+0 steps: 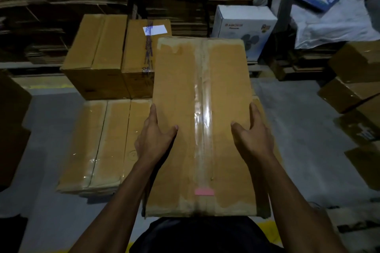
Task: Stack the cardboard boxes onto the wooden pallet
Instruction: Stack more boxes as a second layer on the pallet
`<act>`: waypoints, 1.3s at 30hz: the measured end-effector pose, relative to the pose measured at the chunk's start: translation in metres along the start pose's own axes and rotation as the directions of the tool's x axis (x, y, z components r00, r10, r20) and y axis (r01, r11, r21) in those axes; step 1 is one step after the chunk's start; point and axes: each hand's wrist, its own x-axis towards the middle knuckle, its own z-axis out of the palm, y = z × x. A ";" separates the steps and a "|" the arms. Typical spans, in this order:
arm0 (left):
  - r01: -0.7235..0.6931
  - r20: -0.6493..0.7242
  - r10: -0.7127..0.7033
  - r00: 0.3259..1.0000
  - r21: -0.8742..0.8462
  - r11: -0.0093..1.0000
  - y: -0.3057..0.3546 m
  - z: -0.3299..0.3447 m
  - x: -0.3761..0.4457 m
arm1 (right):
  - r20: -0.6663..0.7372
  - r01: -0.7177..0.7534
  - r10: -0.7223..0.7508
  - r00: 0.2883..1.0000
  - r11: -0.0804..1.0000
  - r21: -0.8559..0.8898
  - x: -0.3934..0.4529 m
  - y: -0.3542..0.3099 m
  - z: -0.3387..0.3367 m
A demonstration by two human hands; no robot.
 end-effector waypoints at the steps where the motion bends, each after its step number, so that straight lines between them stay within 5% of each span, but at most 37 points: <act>1: -0.002 0.000 0.002 1.000 -0.003 1.000 0.001 0.001 0.002 | 0.000 0.003 -0.003 1.000 1.000 -0.005 0.002 0.000 0.000; 16: -0.018 0.036 0.017 0.999 0.026 0.999 0.028 0.041 0.053 | -0.007 -0.037 0.037 0.999 0.999 -0.024 0.059 0.007 -0.004; 39: 0.165 0.194 -0.191 0.962 0.142 0.976 0.065 0.181 0.224 | 0.213 -0.166 0.202 0.956 0.970 -0.178 0.297 0.041 0.055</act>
